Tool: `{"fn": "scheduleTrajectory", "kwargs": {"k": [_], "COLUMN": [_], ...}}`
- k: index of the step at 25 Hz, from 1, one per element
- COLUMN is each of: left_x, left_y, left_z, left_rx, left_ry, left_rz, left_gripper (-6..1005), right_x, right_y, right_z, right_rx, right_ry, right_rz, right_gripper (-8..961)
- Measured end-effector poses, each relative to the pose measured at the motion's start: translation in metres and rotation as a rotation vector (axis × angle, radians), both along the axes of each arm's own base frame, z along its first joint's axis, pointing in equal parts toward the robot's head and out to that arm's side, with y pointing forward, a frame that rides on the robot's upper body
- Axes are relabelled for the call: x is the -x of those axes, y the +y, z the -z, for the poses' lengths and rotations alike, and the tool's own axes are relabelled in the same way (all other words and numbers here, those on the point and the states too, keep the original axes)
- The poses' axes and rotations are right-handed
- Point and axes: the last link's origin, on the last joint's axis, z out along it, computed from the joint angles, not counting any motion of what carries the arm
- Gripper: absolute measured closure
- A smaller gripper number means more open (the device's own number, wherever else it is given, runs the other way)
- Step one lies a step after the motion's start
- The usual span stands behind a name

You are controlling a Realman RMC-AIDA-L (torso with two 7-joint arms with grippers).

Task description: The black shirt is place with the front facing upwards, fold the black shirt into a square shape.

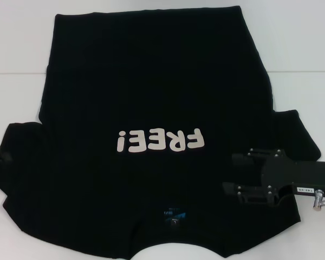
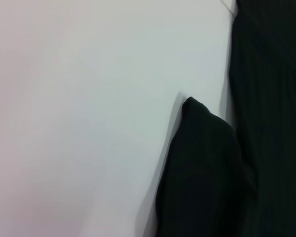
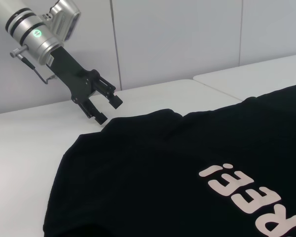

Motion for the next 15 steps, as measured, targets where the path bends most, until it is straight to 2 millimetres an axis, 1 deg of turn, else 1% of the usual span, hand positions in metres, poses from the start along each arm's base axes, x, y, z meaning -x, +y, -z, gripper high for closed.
{"fn": "scheduleTrajectory", "kwargs": {"k": [6,15], "left_x": [-0.0004,-0.0061], "left_y": [-0.0014,-0.0053], "left_z": [0.0026,0.0005], "left_rx": [0.01,0.048], "left_ry": [-0.012,-0.047], "left_rz": [-0.002,0.007], "left_gripper": [80,82], "right_x": [0.0,0.0003], "right_y": [-0.0001,-0.0004], "right_z": [0.0001,-0.0006], "right_rx": [0.0,0.0], "right_ry": [0.0,0.006], "right_rz": [0.0,0.0], "right_gripper": [188,188]}}
